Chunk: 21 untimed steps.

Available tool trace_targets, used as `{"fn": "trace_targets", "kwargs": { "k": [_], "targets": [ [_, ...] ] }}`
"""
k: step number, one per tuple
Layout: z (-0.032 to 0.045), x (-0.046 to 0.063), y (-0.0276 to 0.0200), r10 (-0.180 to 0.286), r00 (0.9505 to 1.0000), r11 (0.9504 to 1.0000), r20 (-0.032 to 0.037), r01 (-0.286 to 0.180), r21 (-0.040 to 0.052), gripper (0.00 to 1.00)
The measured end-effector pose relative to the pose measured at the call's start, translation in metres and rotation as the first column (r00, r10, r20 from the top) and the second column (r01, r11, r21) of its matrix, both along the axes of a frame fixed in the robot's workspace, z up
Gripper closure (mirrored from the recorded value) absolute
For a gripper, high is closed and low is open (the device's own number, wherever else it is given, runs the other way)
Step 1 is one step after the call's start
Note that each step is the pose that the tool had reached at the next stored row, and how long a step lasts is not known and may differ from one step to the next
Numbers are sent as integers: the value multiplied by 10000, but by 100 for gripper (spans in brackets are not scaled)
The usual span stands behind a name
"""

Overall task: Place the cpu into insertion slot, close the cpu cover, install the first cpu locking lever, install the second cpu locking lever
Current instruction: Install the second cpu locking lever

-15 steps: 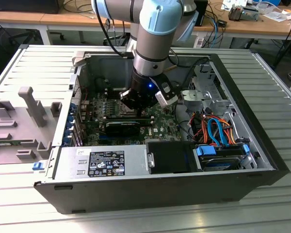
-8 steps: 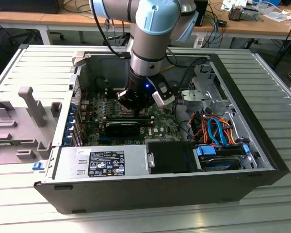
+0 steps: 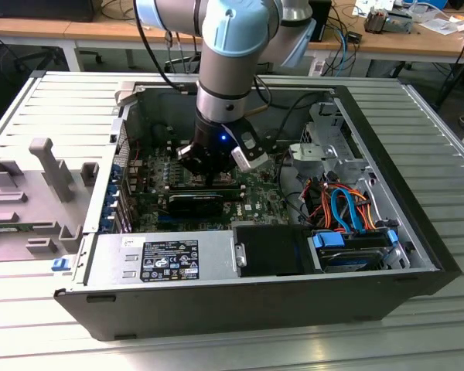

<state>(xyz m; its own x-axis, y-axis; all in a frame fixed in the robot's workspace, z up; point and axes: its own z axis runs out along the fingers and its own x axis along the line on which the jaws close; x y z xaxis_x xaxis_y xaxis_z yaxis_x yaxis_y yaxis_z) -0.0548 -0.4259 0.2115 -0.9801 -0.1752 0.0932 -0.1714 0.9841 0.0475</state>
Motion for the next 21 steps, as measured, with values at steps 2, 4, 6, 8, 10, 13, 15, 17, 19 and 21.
{"fn": "trace_targets", "kwargs": {
  "k": [2, 4, 6, 8, 10, 13, 15, 17, 19, 21],
  "targets": [
    [-4, -30, 0, 2, 10000, 10000, 1, -2, -5, 89],
    [-9, -56, 0, 2, 10000, 10000, 2, -2, -8, 89],
    [-13, -80, 1, 2, 10000, 10000, 2, -2, -9, 89],
    [-18, -111, 1, 1, 10000, 10000, 1, -1, -15, 89],
    [-22, -128, 3, 1, 10000, 10000, 1, -1, -15, 89],
    [-29, -162, 5, 1, 10000, 10000, 2, -1, -12, 89],
    [-33, -198, 6, 2, 10000, 10000, 3, -2, -12, 89],
    [-36, -246, 5, 2, 10000, 10000, 5, -2, -14, 89],
    [-38, -294, 5, 0, 10000, 10000, 9, 0, -13, 89],
    [-41, -318, 6, 1, 10000, 10000, 11, -1, -12, 89]
  ]
}}
